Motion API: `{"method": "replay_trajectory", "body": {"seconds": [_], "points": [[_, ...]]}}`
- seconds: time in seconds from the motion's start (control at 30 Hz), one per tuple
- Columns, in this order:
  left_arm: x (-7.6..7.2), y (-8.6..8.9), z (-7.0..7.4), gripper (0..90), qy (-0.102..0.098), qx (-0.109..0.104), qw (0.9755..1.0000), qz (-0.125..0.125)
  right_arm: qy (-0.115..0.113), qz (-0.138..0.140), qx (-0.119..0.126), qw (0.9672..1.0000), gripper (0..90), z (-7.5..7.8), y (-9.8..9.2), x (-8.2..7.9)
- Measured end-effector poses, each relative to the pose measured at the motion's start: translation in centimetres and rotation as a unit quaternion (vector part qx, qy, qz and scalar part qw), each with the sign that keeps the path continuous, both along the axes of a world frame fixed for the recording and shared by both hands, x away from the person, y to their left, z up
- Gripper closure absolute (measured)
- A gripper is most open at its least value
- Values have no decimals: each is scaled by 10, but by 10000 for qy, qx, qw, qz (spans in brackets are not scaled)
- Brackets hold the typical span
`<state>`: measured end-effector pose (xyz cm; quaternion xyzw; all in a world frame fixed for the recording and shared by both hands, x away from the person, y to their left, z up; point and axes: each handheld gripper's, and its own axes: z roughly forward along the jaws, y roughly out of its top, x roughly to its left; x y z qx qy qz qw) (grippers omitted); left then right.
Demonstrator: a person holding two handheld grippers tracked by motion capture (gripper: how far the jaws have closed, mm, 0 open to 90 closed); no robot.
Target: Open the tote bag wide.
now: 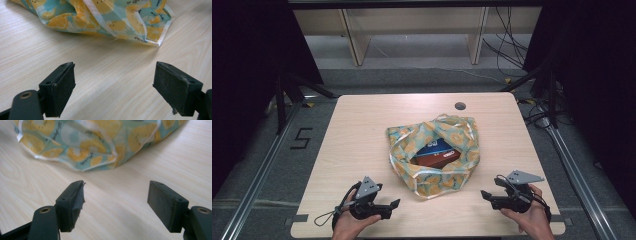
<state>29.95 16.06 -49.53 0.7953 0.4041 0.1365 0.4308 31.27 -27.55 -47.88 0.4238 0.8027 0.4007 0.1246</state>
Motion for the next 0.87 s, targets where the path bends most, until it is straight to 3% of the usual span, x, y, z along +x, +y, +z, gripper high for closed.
{"method": "replay_trajectory", "body": {"seconds": [0.03, 0.1, 0.17, 0.27, 0.3, 0.33, 0.47, 0.67, 0.7, 0.73, 0.87], "points": [[0, 0, 0, 166, 13, 57, 10000, -43, 4, -46, -152, 9999, 298, -1, 0, -1], [-1, -2, -1, 165, 6, -47, 10000, -12, 54, -51, -20, 10000, 298, -3, 1, -4], [-1, -2, -2, 164, -45, 113, 9999, -106, -14, 107, -88, 9999, 298, -5, 0, -6], [-1, -3, -2, 163, 32, 122, 9998, -139, -19, 74, -165, 9998, 298, -5, -1, -9], [-1, -3, -2, 164, 18, 102, 9999, -120, 76, 13, -107, 9999, 296, -6, 1, -11], [-1, -2, -2, 164, 28, 152, 9998, -125, 8, 55, -265, 9996, 294, -7, -2, -10], [-1, -2, -2, 164, 24, 156, 9998, -129, 48, 97, -145, 9998, 290, -8, -2, -10], [0, -2, -2, 163, -20, 256, 9994, -220, 27, 123, -203, 9997, 288, -10, -1, -9], [1, -2, -3, 163, -19, 223, 9996, -184, 173, -28, -182, 9997, 288, -10, 1, -12], [0, -2, -3, 164, 29, 179, 9998, -115, 52, 11, -276, 9996, 288, -11, 0, -10], [1, -2, -4, 164, 21, 197, 9998, -99, 125, 26, -232, 9996, 288, -9, -1, -11]]}}
